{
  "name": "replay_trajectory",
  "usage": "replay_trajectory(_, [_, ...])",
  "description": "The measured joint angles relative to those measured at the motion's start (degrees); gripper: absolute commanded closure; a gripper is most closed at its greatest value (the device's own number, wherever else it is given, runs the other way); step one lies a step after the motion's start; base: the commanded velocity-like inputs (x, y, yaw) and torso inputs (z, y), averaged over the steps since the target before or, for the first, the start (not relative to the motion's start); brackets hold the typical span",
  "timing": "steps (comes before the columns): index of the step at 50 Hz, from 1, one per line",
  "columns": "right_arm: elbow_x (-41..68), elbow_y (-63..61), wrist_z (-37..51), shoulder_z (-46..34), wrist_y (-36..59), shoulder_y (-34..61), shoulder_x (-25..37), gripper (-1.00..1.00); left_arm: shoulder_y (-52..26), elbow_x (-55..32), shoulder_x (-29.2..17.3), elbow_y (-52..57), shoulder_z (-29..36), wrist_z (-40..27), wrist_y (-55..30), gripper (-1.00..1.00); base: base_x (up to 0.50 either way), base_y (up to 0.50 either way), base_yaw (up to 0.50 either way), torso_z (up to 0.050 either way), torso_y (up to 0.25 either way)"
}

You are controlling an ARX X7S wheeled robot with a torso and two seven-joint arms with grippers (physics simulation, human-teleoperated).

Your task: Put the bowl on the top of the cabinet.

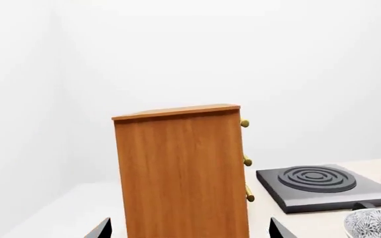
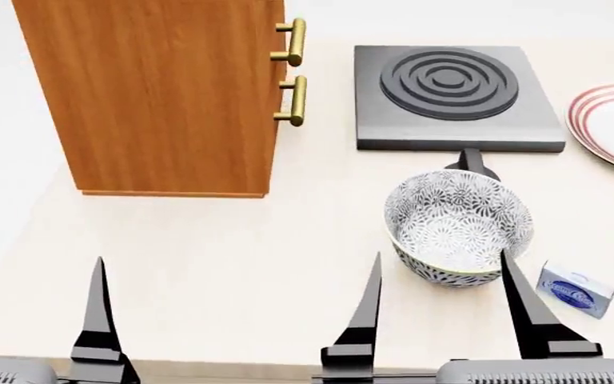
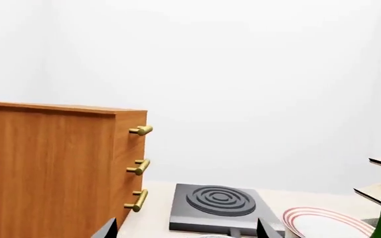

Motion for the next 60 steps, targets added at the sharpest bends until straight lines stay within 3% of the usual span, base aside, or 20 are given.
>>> replay_trajectory(21, [1.5, 0.0, 0.4, 0.0, 0.3, 0.1, 0.6, -1.00, -0.3, -0.8, -0.5, -0.4, 0.5, -0.8, 0.3, -1.00, 0.00, 0.48, 0.00, 0.000, 0.000])
replay_trajectory(38, [1.6, 0.0, 1.2, -0.7, 0.5, 0.1, 1.1, -1.00, -0.2, -1.5, -1.1, -0.7, 0.5, -1.5, 0.8, -1.00, 0.00, 0.01, 0.00, 0.000, 0.000])
replay_trajectory(60, [1.2, -0.3, 1.5, -2.5, 0.6, -0.1, 2.5, -1.00, -0.2, -2.3, -1.5, -1.4, 1.1, -2.2, 1.6, -1.00, 0.35, 0.01, 0.00, 0.000, 0.000])
